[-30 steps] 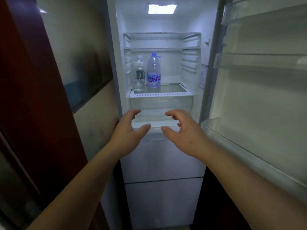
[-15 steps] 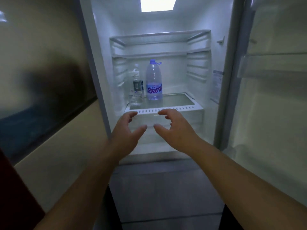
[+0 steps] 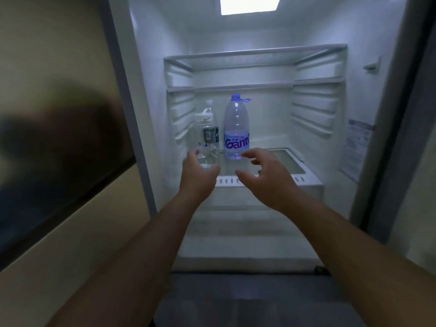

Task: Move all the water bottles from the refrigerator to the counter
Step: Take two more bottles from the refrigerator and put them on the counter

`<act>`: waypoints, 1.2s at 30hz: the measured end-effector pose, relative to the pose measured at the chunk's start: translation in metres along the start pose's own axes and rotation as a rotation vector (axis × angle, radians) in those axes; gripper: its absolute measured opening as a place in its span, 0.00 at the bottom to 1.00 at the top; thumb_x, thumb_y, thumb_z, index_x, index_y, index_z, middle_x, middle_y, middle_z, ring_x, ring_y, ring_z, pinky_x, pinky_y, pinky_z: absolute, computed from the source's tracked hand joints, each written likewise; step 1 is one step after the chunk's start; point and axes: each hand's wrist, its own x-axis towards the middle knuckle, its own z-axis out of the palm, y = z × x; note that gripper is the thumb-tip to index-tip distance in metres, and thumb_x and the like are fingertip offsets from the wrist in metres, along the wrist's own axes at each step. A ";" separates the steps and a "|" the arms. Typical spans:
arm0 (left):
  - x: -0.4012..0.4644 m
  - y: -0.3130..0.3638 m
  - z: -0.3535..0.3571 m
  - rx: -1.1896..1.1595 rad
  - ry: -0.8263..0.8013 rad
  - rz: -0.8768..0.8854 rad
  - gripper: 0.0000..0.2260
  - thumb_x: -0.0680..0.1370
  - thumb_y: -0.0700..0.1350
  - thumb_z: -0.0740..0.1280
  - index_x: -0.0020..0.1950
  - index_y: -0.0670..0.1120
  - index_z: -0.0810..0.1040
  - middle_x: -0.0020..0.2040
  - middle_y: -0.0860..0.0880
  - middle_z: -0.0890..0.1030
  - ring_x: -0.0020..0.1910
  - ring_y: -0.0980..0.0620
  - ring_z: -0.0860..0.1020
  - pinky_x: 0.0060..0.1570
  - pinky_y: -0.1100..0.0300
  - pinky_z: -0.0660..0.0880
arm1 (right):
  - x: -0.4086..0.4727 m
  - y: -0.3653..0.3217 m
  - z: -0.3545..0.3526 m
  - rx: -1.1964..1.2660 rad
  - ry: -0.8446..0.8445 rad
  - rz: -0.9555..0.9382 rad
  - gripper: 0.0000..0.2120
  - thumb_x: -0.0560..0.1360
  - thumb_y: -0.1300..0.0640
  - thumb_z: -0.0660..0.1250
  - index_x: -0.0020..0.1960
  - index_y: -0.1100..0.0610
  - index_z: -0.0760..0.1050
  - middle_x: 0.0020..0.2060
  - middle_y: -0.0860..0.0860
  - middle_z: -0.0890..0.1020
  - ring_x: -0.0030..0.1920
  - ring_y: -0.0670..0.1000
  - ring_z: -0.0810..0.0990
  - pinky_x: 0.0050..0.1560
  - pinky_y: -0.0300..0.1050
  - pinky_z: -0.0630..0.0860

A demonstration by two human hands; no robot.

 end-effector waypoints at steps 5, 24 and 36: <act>0.046 -0.013 0.025 0.003 0.072 -0.059 0.30 0.71 0.50 0.69 0.72 0.48 0.65 0.67 0.45 0.70 0.58 0.46 0.75 0.55 0.48 0.77 | 0.022 0.012 0.007 -0.013 0.012 0.016 0.22 0.74 0.51 0.69 0.66 0.52 0.70 0.62 0.49 0.74 0.59 0.44 0.71 0.56 0.41 0.71; 0.142 -0.066 0.087 0.151 0.203 -0.303 0.45 0.63 0.60 0.77 0.73 0.47 0.63 0.70 0.41 0.70 0.67 0.38 0.72 0.64 0.45 0.70 | 0.081 0.047 0.038 -0.057 -0.047 0.083 0.23 0.74 0.49 0.68 0.68 0.51 0.68 0.64 0.48 0.72 0.58 0.45 0.71 0.55 0.40 0.69; 0.138 -0.063 0.092 0.046 0.288 -0.284 0.39 0.61 0.56 0.80 0.67 0.50 0.67 0.62 0.44 0.77 0.59 0.41 0.77 0.56 0.50 0.75 | 0.102 0.072 0.049 -0.011 -0.079 0.131 0.23 0.74 0.48 0.69 0.67 0.50 0.68 0.62 0.47 0.72 0.56 0.43 0.70 0.46 0.35 0.65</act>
